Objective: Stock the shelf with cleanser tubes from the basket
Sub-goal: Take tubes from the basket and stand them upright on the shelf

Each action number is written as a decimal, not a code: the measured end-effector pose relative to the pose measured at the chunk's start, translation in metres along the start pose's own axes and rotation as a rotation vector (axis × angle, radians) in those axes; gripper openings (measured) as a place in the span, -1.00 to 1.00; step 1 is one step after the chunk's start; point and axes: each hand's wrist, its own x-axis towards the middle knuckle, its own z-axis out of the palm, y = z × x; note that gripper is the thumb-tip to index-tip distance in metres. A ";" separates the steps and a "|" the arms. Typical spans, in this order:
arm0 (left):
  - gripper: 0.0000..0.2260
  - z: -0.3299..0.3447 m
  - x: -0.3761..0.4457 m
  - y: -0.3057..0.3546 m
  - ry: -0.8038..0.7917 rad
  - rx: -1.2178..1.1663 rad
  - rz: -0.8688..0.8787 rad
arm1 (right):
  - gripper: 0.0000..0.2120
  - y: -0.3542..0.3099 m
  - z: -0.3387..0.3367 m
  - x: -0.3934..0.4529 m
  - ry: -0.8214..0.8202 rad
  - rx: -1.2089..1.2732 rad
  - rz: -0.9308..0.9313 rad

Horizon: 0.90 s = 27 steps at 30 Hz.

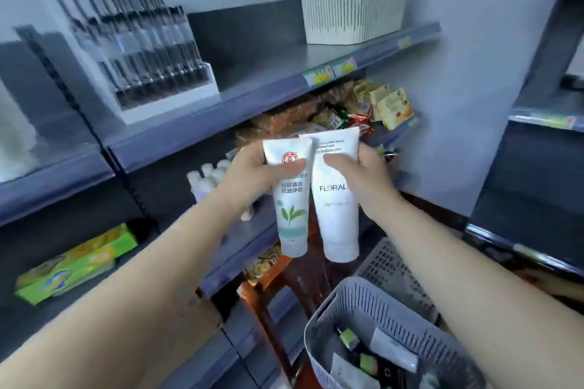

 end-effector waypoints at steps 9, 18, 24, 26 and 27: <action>-0.89 -0.140 -0.081 0.103 0.351 0.153 0.123 | -0.84 -0.116 0.128 0.006 -0.326 0.187 -0.230; -0.91 -0.262 -0.169 0.177 0.477 0.298 0.210 | -0.80 -0.211 0.257 -0.023 -0.578 0.317 -0.324; -0.89 -0.334 -0.217 0.211 0.572 0.366 0.216 | -0.86 -0.259 0.327 -0.045 -0.644 0.336 -0.394; -0.88 -0.357 -0.231 0.219 0.597 0.387 0.218 | -0.90 -0.274 0.347 -0.050 -0.658 0.315 -0.404; -0.87 -0.367 -0.238 0.222 0.610 0.397 0.219 | -0.91 -0.281 0.357 -0.053 -0.666 0.298 -0.418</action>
